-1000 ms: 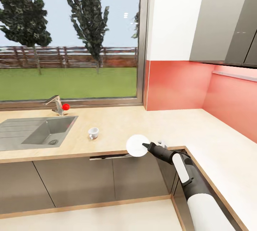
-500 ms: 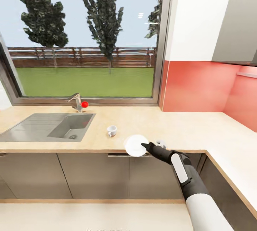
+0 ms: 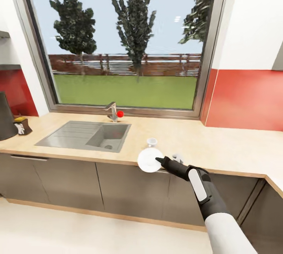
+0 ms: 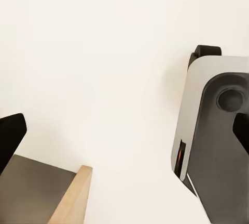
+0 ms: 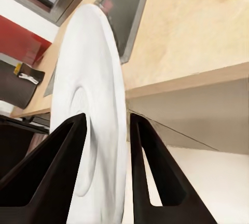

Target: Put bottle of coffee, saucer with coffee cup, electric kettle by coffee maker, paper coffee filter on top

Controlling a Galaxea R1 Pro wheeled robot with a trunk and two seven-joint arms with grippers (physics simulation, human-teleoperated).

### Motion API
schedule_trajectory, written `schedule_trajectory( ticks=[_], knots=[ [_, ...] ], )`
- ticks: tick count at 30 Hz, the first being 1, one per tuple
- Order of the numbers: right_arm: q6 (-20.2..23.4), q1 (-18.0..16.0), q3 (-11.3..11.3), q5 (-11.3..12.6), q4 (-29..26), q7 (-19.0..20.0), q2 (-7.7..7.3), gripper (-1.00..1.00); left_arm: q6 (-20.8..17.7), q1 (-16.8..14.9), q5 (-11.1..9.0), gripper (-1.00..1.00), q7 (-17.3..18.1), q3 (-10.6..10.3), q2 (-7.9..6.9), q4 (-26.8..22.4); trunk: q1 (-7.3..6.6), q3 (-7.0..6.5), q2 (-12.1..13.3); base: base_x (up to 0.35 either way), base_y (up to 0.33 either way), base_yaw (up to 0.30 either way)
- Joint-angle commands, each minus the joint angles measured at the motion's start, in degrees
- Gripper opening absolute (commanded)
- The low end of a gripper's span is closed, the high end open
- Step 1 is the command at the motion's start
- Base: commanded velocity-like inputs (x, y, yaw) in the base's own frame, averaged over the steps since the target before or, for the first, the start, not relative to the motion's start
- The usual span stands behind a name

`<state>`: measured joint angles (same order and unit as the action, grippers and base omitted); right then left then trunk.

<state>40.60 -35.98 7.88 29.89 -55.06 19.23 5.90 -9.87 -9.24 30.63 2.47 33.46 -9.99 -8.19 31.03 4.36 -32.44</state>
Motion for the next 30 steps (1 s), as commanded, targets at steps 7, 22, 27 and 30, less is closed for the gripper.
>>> schedule_trajectory(
  ticks=[7,22,27,30],
  knots=[
    [0.45,-0.06,0.26,-0.05,0.03,0.19,0.11,-1.0,-0.24,-0.06,0.48,1.0,0.26,0.39,-0.09,-0.07,0.03,-0.32,-0.11,0.0,0.191,0.214],
    [0.45,-0.06,0.25,-0.05,0.04,0.2,0.14,-1.0,-0.61,-0.07,0.48,1.0,0.26,0.38,-0.37,-0.15,0.03,-1.25,-0.11,0.002,0.005,0.212],
    [0.45,-0.06,0.25,-0.08,0.04,0.2,0.16,-1.0,-0.37,-0.06,0.47,1.0,0.26,0.38,-0.28,-0.16,0.03,-1.56,-0.11,0.113,0.171,0.212],
    [0.45,-0.06,0.22,-0.05,0.04,0.21,0.17,-1.0,-0.34,-0.04,0.48,1.0,0.26,0.38,-0.17,-0.16,0.03,-1.74,-0.11,0.133,0.263,0.212]
  ],
)
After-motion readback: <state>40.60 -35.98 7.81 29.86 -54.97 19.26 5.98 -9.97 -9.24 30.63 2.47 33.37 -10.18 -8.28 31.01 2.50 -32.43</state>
